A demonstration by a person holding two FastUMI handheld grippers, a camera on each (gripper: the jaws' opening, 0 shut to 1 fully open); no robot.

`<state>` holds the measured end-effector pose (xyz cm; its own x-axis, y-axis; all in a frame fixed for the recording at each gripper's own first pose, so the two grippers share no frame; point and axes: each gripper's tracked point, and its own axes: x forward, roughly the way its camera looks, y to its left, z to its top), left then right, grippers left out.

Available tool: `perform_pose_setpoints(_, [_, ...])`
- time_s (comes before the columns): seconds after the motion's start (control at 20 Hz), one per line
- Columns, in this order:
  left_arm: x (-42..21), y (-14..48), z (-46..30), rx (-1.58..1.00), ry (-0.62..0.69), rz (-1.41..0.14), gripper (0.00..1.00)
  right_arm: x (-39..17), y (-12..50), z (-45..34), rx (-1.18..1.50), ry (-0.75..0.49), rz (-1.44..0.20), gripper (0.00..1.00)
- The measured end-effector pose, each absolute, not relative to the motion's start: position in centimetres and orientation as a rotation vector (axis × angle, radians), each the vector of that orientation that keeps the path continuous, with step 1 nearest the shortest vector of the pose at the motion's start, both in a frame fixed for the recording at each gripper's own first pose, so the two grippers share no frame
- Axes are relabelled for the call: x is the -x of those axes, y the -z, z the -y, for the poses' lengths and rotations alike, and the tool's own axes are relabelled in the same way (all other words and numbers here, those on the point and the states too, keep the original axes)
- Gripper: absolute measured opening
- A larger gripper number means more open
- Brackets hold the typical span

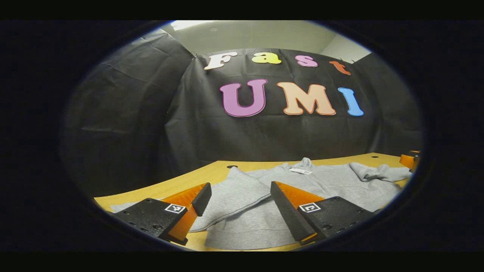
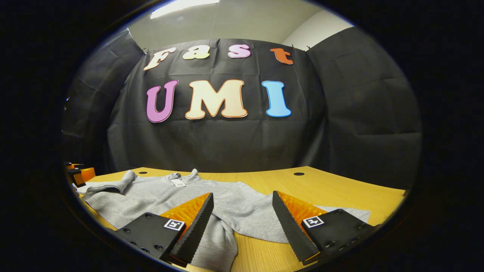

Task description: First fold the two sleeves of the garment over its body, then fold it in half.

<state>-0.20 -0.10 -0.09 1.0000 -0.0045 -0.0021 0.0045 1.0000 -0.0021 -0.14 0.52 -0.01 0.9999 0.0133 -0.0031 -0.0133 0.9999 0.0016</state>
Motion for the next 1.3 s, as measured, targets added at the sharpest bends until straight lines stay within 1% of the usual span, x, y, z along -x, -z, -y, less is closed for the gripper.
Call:
perform_pose_setpoints(0.2, [0.2, 0.0, 0.0, 0.002, 0.005, -0.003, 0.93, -0.2, 0.3, -0.2, -0.012, -0.023, -0.019, 0.97])
perform_pose_setpoints(0.35, [0.2, 0.0, 0.0, 0.002, 0.005, -0.003, 0.93, -0.8, 0.7, 1.5, -0.025, 0.013, -0.062, 0.97])
perform_pose_setpoints(0.55, [0.2, 0.1, 0.0, 0.002, 0.005, -0.003, 0.93, -0.9, -1.2, 5.0, 0.019, 0.080, -0.057, 0.97])
perform_pose_setpoints(0.75, [0.2, 0.0, 0.1, 0.003, 0.005, -0.003, 0.93, -0.4, -2.7, 9.8, 0.014, 0.140, -0.113, 0.97])
perform_pose_setpoints(0.95, [0.2, 0.0, 0.0, 0.003, 0.005, -0.003, 0.93, 0.7, -3.6, 15.5, 0.009, 0.242, -0.147, 0.97])
perform_pose_setpoints(1.1, [0.2, 0.0, 0.1, 0.003, 0.005, -0.003, 0.93, 1.6, -1.8, 18.2, 0.013, 0.286, -0.239, 0.97])
perform_pose_setpoints(1.25, [0.3, 0.0, 0.0, 0.003, 0.005, -0.003, 0.93, 2.9, 1.4, 20.1, 0.011, 0.310, -0.369, 0.97])
perform_pose_setpoints(1.3, [0.3, 0.0, 0.0, 0.003, 0.005, -0.004, 0.93, 3.3, 2.4, 20.5, 0.011, 0.316, -0.411, 0.93])
